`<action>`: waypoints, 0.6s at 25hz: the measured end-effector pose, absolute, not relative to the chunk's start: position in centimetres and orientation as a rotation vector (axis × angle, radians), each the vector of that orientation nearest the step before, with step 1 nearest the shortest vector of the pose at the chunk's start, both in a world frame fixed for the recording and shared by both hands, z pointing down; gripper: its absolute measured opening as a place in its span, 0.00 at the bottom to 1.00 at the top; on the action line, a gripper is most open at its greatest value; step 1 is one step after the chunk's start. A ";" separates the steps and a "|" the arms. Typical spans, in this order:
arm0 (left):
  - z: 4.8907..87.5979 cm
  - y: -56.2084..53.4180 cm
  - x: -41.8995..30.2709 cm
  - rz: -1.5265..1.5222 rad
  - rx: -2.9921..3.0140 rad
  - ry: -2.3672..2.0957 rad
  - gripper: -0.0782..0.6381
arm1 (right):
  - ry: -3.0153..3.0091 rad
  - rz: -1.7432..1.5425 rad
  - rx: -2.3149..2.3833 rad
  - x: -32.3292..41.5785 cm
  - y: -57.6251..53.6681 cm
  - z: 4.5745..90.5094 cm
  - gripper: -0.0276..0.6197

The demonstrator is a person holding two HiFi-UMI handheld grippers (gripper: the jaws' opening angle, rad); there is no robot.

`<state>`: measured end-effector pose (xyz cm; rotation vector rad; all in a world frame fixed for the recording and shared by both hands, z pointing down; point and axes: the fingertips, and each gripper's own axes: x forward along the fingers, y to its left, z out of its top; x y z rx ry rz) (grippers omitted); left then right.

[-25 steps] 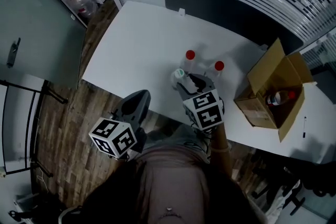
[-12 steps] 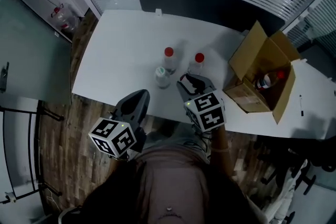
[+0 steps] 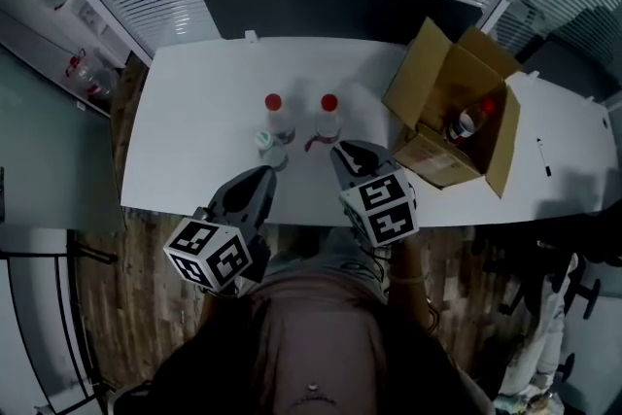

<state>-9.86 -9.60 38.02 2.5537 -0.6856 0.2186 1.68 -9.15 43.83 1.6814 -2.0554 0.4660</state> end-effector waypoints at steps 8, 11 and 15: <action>37.9 -8.2 -7.9 0.242 2.589 -0.588 0.12 | -1.980 0.476 1.810 4.0 -6.3 42.7 0.11; 38.0 -7.6 -7.1 0.254 2.597 -0.550 0.12 | -1.954 0.468 1.864 5.1 -5.2 41.9 0.10; 38.0 -7.1 -5.9 0.266 2.613 -0.507 0.12 | -1.914 0.458 1.934 6.6 -3.7 41.2 0.10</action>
